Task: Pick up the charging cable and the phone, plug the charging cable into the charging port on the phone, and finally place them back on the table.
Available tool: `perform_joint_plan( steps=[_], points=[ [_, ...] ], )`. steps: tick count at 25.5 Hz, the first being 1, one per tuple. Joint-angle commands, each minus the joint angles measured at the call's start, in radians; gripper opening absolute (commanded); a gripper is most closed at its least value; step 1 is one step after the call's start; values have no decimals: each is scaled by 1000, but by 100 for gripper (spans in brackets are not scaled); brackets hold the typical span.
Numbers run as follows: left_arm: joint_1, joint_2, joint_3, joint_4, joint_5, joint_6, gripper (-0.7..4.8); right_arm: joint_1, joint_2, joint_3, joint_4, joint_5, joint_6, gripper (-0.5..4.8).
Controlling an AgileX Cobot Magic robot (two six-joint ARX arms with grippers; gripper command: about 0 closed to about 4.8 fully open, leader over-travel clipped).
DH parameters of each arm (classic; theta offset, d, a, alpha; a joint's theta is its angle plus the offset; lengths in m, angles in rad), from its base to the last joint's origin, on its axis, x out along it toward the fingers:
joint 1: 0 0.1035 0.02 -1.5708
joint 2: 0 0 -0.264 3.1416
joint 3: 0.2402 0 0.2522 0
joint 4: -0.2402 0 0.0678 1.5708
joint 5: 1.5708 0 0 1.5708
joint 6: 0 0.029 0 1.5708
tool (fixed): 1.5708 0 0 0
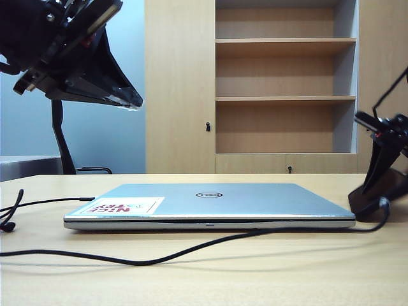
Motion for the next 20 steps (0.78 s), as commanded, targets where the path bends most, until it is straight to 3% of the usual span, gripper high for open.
perform_joint_plan(
  steps=[1,7,14,16,17,18,20],
  points=[
    [-1,-3,5,19,3,0,-6,-2,-6,5,-8,27,-8,195],
    [-1,-6,5,12,3,1,-6,-2,-98,5,-56,158,-14,203],
    [-1,-20,11,5,3,1,-6,0,-303,5,-66,149,-34,196],
    [-1,-39,21,-6,3,1,-6,2,-351,5,-88,144,-34,126],
    [-1,-50,25,-12,3,2,-6,5,-379,5,-104,135,-35,41],
    [-1,-68,29,-17,3,1,-6,7,-405,4,-119,124,-39,0],
    [-1,-108,29,-22,3,1,-6,11,-459,4,-150,84,-39,-7]
  ],
)
